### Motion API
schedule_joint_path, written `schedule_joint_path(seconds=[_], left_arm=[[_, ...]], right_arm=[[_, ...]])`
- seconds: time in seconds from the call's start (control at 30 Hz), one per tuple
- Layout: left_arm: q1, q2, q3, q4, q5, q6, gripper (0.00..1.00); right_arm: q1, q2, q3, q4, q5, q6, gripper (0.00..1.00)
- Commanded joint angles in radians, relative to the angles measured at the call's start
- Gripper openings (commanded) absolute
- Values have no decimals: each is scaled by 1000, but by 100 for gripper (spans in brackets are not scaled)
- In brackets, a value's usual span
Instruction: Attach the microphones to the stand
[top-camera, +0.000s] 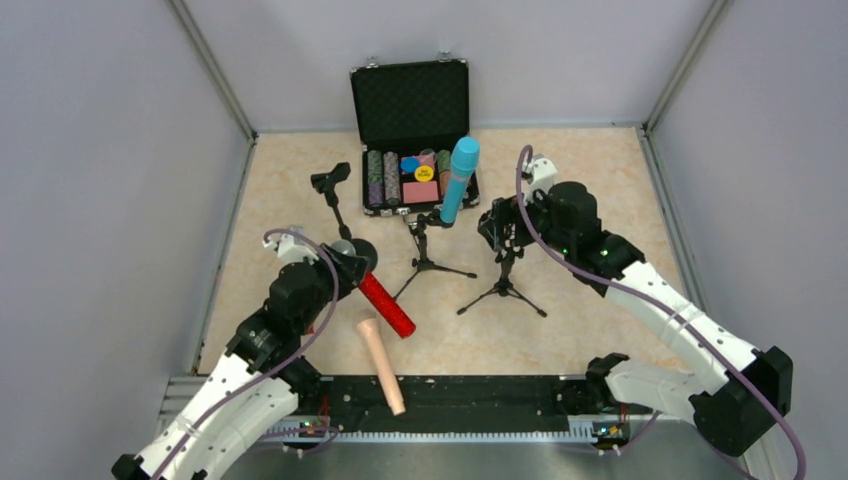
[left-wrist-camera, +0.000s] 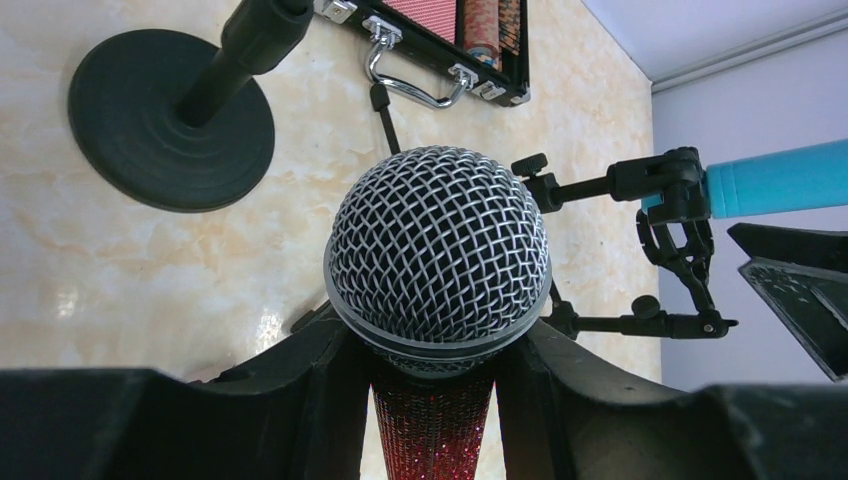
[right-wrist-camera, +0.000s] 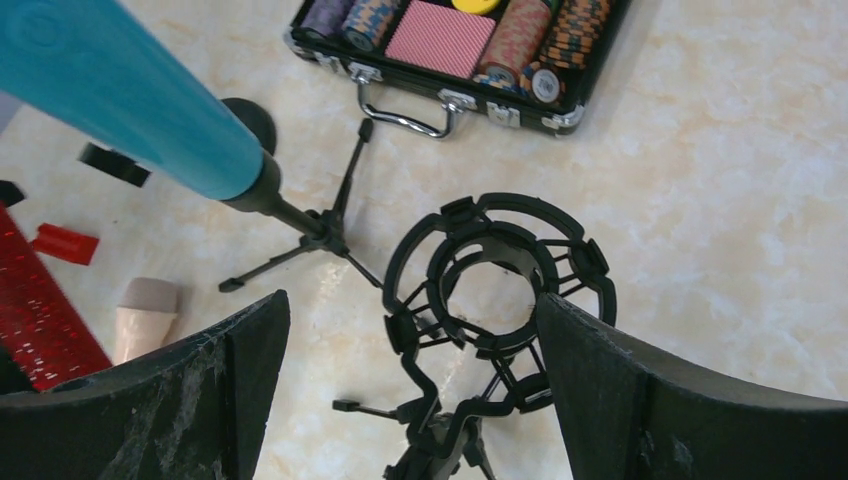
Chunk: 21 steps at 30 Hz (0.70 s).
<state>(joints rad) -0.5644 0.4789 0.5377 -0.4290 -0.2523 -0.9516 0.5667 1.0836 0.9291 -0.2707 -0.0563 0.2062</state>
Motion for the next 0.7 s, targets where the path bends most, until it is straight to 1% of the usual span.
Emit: schedule_joint_path(seconds=[0.0,0.13,0.4,0.57,0.67], left_arm=[[-2,65,43,155,21,-8,0],[-2,109,55,219,53,40,0],[-2,145,28,532,125,143,0],[-2,223,72,621,165,166,0],[-3,284,101,686,239,172,0]], right_arm=[[-6,-52,-7,81,-99,3,91],[-7,-76,-12,91,-158,-11,91],[-7,-100,-30,137,-317,-24,91],[-7,-79,-23,164,-457,-22,91],[-7,-66,-16,180,-527,-14,91]])
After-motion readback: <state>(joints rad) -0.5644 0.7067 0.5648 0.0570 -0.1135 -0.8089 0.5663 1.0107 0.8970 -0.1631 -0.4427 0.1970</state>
